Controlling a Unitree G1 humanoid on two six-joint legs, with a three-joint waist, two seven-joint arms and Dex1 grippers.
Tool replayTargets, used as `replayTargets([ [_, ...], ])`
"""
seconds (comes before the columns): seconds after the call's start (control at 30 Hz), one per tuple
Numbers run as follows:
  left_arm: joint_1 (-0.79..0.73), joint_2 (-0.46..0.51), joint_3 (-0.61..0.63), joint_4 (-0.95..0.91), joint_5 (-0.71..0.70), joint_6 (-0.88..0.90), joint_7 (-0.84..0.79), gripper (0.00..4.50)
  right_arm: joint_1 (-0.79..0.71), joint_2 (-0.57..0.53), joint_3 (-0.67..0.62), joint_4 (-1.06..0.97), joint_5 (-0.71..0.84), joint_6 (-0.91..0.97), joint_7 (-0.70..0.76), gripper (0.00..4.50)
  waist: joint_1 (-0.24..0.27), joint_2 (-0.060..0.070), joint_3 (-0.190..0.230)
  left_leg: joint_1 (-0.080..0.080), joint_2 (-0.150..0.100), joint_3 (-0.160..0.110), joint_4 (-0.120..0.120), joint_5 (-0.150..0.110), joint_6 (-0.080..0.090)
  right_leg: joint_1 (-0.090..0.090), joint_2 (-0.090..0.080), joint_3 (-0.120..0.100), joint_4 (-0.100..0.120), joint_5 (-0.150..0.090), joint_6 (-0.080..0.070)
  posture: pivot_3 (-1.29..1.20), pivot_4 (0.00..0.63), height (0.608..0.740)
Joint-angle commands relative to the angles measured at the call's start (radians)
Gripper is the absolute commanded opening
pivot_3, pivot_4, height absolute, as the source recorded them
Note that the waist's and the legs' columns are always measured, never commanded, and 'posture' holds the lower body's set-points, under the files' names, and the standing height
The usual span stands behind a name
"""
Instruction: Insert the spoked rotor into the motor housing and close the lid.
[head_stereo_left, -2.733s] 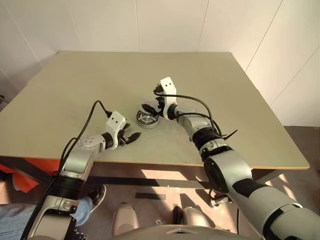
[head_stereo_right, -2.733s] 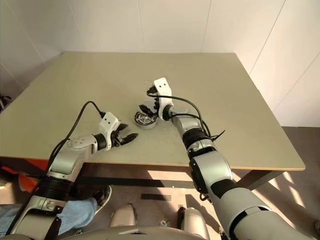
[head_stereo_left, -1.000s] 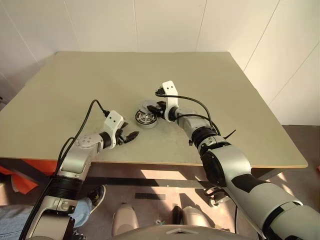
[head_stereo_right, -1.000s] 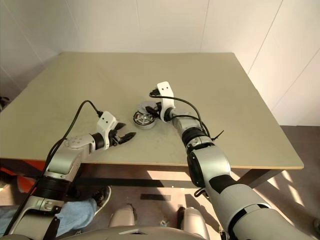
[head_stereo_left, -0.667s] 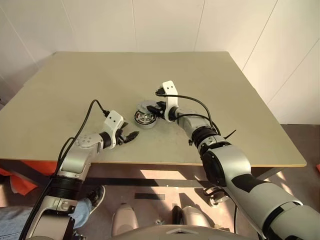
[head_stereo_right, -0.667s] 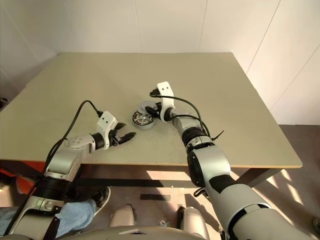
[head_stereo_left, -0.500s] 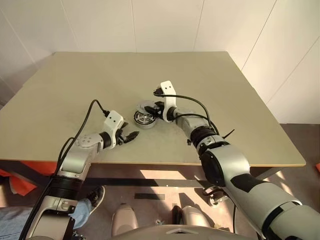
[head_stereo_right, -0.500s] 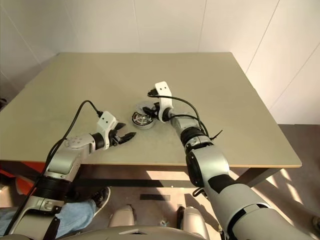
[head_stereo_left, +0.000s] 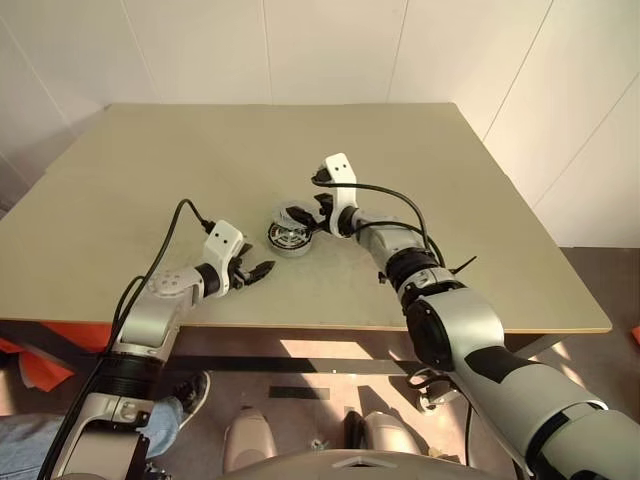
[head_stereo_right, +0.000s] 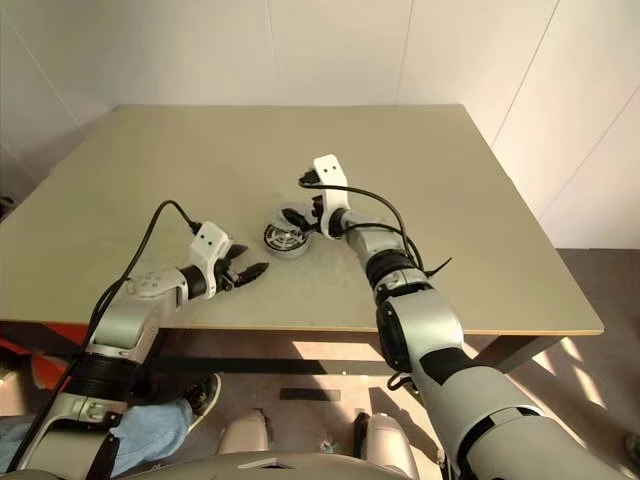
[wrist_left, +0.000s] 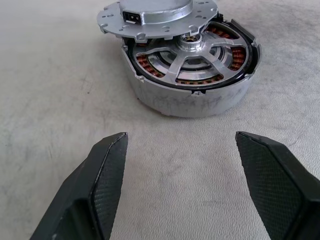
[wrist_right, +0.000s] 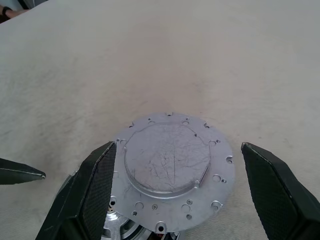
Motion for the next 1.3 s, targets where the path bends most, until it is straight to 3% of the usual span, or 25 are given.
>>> replayTargets([
  [0.03, -0.028, 0.002, 0.011, -0.008, -0.005, -0.023, -0.005, 3.65, -0.013, 0.004, 0.004, -0.053, 0.002, -0.006, 0.002, 4.48, 0.0, 0.0, 0.0, 0.0, 0.0, 0.0, 0.0, 0.0, 0.0, 0.0, 0.0, 0.0, 0.0, 0.0, 0.0, 0.0, 0.0, 0.74],
  [0.37, -0.177, -0.019, 0.105, 0.055, -0.069, -0.011, 0.029, 3.65, 0.063, -0.077, -0.036, -0.316, 0.065, 0.114, 0.012, 4.48, 0.006, -0.001, 0.0, -0.004, 0.0, 0.0, 0.002, 0.0, 0.0, -0.002, 0.0, 0.0, 0.0, 0.0, 0.0, 0.0, 0.0, 0.74],
  [0.6, -0.308, -0.051, 0.054, 0.237, 0.003, -0.1, 0.039, 3.65, 0.134, -0.139, -0.058, -0.496, 0.096, 0.219, -0.032, 4.48, 0.012, -0.001, 0.001, -0.004, -0.001, 0.0, 0.002, 0.001, -0.002, -0.002, 0.0, 0.0, -0.001, 0.0, 0.0, 0.0, 0.0, 0.74],
  [0.73, -0.425, -0.125, -0.026, 0.429, 0.084, -0.197, 0.05, 3.65, 0.149, -0.176, -0.072, -0.522, 0.097, 0.239, -0.056, 4.48, 0.026, -0.001, 0.001, -0.004, -0.001, 0.0, 0.002, 0.001, -0.002, -0.002, 0.0, 0.0, -0.001, 0.0, 0.0, 0.0, 0.0, 0.74],
  [0.93, -0.525, -0.181, -0.039, 0.638, 0.129, -0.287, 0.072, 3.65, 0.162, -0.188, -0.07, -0.548, 0.109, 0.257, -0.07, 4.48, 0.027, -0.002, 0.001, -0.005, -0.001, 0.0, 0.002, 0.001, -0.002, -0.003, 0.0, 0.0, -0.001, 0.0, 0.0, 0.0, 0.0, 0.74],
  [1.3, -0.555, -0.237, -0.038, 0.755, 0.154, -0.336, 0.073, 3.65, 0.164, -0.193, -0.075, -0.545, 0.119, 0.262, -0.09, 4.48, 0.032, -0.002, 0.001, -0.01, -0.001, 0.0, 0.004, 0.001, -0.001, -0.005, -0.001, 0.0, -0.001, 0.001, 0.0, 0.0, 0.0, 0.74],
])
